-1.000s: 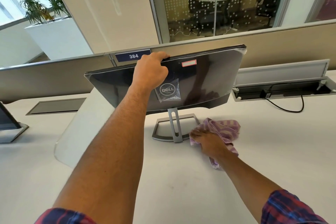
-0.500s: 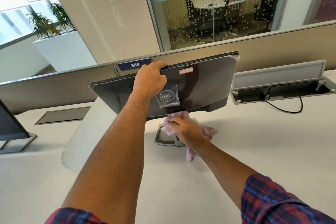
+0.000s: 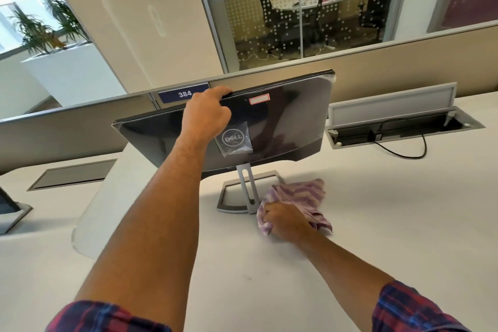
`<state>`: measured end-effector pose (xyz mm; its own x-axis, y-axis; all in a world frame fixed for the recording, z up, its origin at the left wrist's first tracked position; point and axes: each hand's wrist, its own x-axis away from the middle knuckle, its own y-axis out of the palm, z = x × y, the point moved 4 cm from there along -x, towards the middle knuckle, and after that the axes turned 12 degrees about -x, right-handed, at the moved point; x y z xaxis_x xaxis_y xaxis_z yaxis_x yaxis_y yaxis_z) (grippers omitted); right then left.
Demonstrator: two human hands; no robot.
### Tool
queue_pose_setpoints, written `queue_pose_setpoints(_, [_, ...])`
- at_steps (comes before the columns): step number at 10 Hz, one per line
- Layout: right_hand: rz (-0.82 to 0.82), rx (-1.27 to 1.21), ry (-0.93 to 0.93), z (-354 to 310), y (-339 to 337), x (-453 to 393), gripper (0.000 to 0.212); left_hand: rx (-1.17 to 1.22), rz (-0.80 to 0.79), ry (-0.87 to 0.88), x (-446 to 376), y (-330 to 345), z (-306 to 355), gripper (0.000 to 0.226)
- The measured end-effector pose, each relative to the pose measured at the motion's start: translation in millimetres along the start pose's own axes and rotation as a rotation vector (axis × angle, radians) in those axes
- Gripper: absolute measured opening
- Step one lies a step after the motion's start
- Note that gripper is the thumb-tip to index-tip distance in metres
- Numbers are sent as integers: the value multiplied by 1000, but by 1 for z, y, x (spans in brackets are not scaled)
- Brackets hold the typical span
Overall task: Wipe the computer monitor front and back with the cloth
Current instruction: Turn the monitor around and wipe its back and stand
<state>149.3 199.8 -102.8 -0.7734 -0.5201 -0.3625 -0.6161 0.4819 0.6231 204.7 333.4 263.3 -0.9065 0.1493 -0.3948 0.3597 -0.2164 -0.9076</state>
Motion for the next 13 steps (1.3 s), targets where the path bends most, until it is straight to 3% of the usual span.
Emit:
queue_pose_setpoints(1, [-186, 1380, -162, -41, 33, 12, 20, -9, 20, -9, 1, -1, 1, 57])
queue_pose_setpoints(2, [44, 1903, 239, -96, 67, 42, 22, -12, 34, -8, 3, -2, 3, 56])
queue_pose_setpoints(3, [372, 2024, 356, -134, 61, 67, 22, -27, 53, -16, 8, -4, 9, 56])
queue_pose_setpoints(5, [610, 2251, 638, -166, 44, 111, 16, -78, 60, -19, 14, -6, 14, 55])
queue_pose_setpoints(6, [659, 2211, 694, -164, 35, 121, 25, -80, 67, -9, 16, -5, 17, 54])
queue_pose_setpoints(9, [757, 2156, 788, -161, 36, 115, 25, -35, 76, 10, 18, -1, 16, 50])
queue_pose_setpoints(13, [796, 2109, 749, -153, 41, 115, 54, -59, 117, 94, 22, 10, 11, 60])
